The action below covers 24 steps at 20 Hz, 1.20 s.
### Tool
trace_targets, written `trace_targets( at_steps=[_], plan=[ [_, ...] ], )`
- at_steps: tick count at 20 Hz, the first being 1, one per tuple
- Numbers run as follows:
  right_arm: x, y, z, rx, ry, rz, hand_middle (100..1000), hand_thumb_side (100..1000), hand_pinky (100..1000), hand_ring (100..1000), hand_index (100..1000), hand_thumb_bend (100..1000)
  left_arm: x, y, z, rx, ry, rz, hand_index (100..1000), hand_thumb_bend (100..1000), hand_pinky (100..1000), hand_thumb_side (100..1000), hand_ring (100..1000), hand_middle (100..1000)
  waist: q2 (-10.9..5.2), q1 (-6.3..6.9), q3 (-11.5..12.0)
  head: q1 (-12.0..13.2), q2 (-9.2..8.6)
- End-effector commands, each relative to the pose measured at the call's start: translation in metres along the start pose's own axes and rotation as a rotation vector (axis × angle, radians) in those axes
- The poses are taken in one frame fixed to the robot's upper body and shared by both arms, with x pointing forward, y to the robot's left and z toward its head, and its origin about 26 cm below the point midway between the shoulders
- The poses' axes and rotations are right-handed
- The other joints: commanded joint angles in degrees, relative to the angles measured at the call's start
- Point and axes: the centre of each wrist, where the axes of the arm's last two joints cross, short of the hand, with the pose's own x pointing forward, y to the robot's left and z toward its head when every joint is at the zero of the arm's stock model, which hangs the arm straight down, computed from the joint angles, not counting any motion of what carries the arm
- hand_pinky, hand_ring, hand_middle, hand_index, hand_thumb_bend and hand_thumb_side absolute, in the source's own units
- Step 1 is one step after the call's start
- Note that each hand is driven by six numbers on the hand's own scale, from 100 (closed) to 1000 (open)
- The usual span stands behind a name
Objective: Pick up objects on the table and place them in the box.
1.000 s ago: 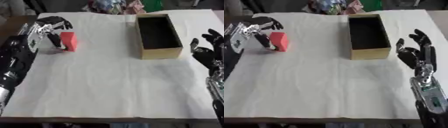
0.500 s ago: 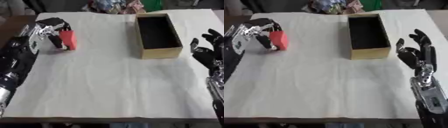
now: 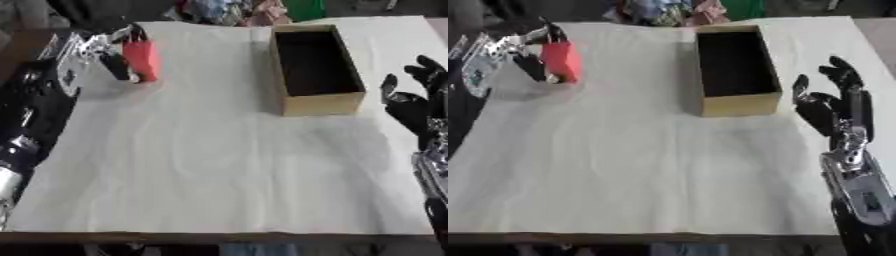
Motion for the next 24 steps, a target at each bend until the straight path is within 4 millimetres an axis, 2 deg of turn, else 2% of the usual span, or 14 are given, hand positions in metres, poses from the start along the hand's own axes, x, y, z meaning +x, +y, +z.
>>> trace_targets(
  at_steps=[1, 8, 15, 19, 21, 24],
  plan=[
    [0.007, 0.002, -0.004, 0.017, -0.029, 0.002, 762, 100, 681, 947, 899, 182, 0.025, 0.028, -0.005, 0.110, -0.070, -0.003, 751, 442, 711, 109, 591, 307, -1.04, 0.00, -0.50, 0.61, 0.29],
    [0.014, 0.011, -0.005, 0.059, -0.049, -0.006, 760, 100, 681, 947, 899, 184, 0.075, 0.033, -0.019, 0.227, -0.184, 0.045, 747, 414, 706, 100, 588, 302, -0.67, 0.43, -2.92, 2.02, -0.27],
    [0.020, 0.024, -0.006, 0.117, -0.065, -0.021, 759, 100, 681, 947, 899, 187, 0.120, 0.019, -0.034, 0.266, -0.276, 0.043, 744, 406, 709, 100, 605, 334, 0.03, 0.82, -6.43, 3.49, -1.07],
    [0.023, 0.030, -0.006, 0.144, -0.072, -0.027, 759, 100, 681, 948, 899, 189, 0.138, 0.007, -0.040, 0.274, -0.302, 0.042, 753, 412, 713, 100, 628, 436, 0.38, 0.89, -8.21, 4.20, -1.47],
    [0.024, 0.031, -0.006, 0.151, -0.075, -0.030, 759, 100, 681, 948, 899, 190, 0.144, 0.002, -0.042, 0.279, -0.312, 0.035, 769, 417, 716, 101, 650, 502, 0.58, 0.85, -8.83, 4.36, -1.70],
    [0.026, 0.033, -0.007, 0.154, -0.079, -0.035, 759, 100, 682, 948, 898, 191, 0.148, -0.010, -0.044, 0.271, -0.315, 0.049, 778, 417, 712, 100, 665, 549, 0.85, 0.65, -9.52, 4.43, -1.99]
  ],
)
